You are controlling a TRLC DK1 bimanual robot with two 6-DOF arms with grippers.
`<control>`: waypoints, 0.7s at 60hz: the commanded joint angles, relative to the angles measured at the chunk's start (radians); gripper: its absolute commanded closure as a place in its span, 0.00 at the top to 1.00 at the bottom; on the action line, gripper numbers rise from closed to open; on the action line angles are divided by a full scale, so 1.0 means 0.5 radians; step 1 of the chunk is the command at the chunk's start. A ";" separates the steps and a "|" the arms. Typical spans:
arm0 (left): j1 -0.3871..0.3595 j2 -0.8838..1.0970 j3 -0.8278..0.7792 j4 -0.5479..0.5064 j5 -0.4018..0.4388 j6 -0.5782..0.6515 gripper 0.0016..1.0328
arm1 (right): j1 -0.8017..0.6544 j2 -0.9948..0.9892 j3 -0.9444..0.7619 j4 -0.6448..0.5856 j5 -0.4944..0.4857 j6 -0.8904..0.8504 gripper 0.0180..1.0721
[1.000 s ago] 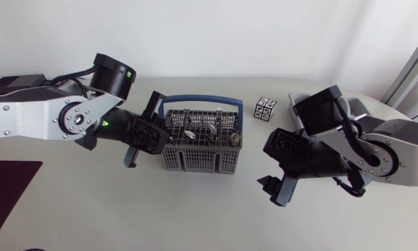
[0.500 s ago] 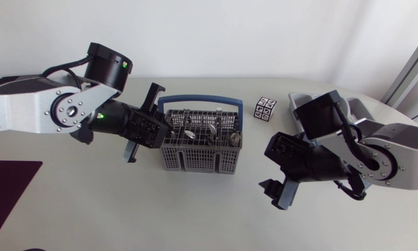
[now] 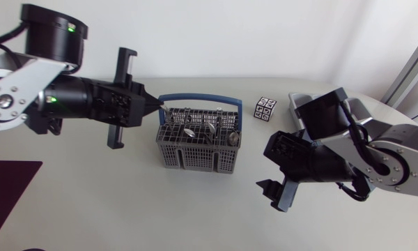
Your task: Transfer all utensils from the basket to the drawer tray.
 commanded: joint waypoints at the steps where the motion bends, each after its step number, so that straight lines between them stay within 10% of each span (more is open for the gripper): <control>1: -0.005 -0.165 -0.043 0.021 0.034 -0.095 0.03 | 0.030 -0.020 -0.053 -0.014 0.006 0.042 0.90; 15: -0.023 -0.315 0.009 -0.161 0.022 -0.559 0.03 | 0.085 -0.133 -0.065 0.017 0.052 0.122 0.90; 42: -0.324 -0.020 0.248 -0.268 -0.306 -2.292 0.03 | 0.346 -0.256 0.021 0.327 0.264 0.346 0.86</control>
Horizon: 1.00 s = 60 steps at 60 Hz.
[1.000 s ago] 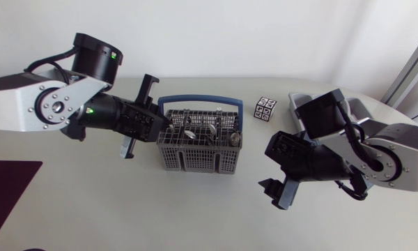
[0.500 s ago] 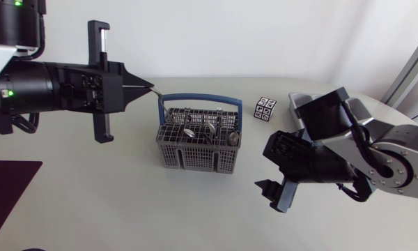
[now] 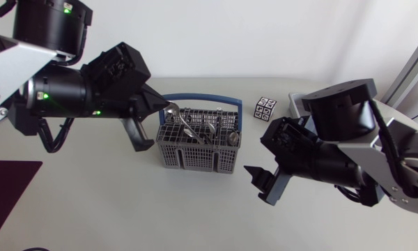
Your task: Transfer all utensils from the basket to the drawer tray.
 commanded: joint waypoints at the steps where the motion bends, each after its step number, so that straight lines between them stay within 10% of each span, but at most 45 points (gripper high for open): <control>1: -0.053 0.068 0.122 -0.015 -0.045 -0.383 0.03 | 0.095 -0.012 0.040 0.078 0.075 0.094 0.86; 44: -0.160 0.559 0.521 -0.276 0.121 -1.156 0.03 | 0.313 0.276 0.139 0.713 0.277 -0.111 0.58; 60: -0.179 0.627 0.573 -0.288 0.140 -1.193 0.03 | 0.303 0.439 0.228 0.790 0.305 -0.176 0.28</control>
